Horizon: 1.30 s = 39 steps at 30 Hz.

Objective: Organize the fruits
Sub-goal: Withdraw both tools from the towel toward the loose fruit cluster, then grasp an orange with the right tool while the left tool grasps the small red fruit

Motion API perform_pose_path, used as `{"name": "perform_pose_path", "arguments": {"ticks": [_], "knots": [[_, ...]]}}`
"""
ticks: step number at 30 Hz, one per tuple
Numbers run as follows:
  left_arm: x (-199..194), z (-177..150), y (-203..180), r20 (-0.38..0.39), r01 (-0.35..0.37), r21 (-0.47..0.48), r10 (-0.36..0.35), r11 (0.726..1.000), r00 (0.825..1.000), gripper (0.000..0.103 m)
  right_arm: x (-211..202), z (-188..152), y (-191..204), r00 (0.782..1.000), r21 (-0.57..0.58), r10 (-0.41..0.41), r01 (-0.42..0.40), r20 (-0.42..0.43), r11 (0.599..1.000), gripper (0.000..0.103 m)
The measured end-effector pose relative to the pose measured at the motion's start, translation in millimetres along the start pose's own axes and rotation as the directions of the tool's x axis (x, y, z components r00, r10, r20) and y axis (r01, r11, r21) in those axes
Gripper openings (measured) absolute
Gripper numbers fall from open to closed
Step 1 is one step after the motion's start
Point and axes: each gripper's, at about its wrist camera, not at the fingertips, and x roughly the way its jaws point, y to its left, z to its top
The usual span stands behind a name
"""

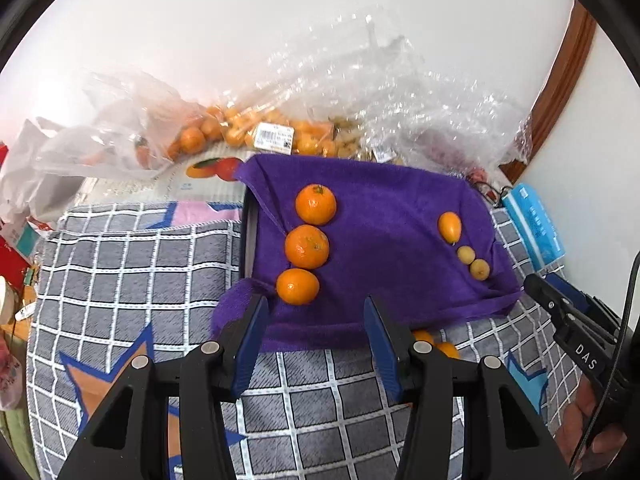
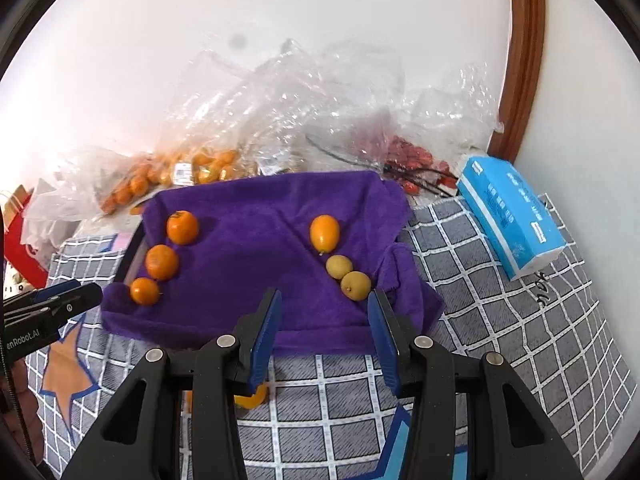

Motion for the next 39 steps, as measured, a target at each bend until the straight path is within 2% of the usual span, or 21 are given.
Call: {"name": "perform_pose_path", "arguments": {"ticks": [4,8,13,16,21,26,37,39], "knots": [[-18,-4,0,0.030,-0.011,-0.003,0.011,1.000,0.999,0.048,-17,-3,6,1.000,-0.015,0.008,-0.008,0.019,1.000,0.045],[-33,-10,3,0.050,-0.006,-0.019,0.007,1.000,0.999,0.048,-32,-9,7,0.999,-0.020,0.019,-0.019,0.037,1.000,0.050],[-49,-24,10,0.076,-0.022,-0.036,0.024,0.999,0.997,0.056,-41,-23,11,0.999,-0.032,0.033,-0.032,0.036,0.999,0.050],[-51,-35,16,0.072,-0.040,-0.049,0.044,0.998,0.996,0.057,-41,-34,15,0.998,-0.039,0.052,-0.052,0.022,0.998,0.050],[-44,-55,31,0.046,-0.057,-0.077,0.061,0.995,0.997,0.058,-27,-56,30,0.998,-0.080,0.067,-0.068,-0.015,0.994,0.049],[-29,-70,45,0.012,-0.055,-0.092,0.056,0.994,0.998,0.058,-2,-68,35,0.992,-0.073,0.096,-0.102,-0.076,0.992,0.043],[-2,-64,55,-0.015,-0.032,-0.114,0.030,0.993,0.999,0.058,49,-64,42,0.974,-0.043,0.151,-0.161,-0.168,0.986,0.043],[2,-63,53,-0.021,-0.026,-0.114,0.024,0.993,0.999,0.058,53,-63,41,0.970,-0.041,0.165,-0.175,-0.178,0.984,0.031]]}}
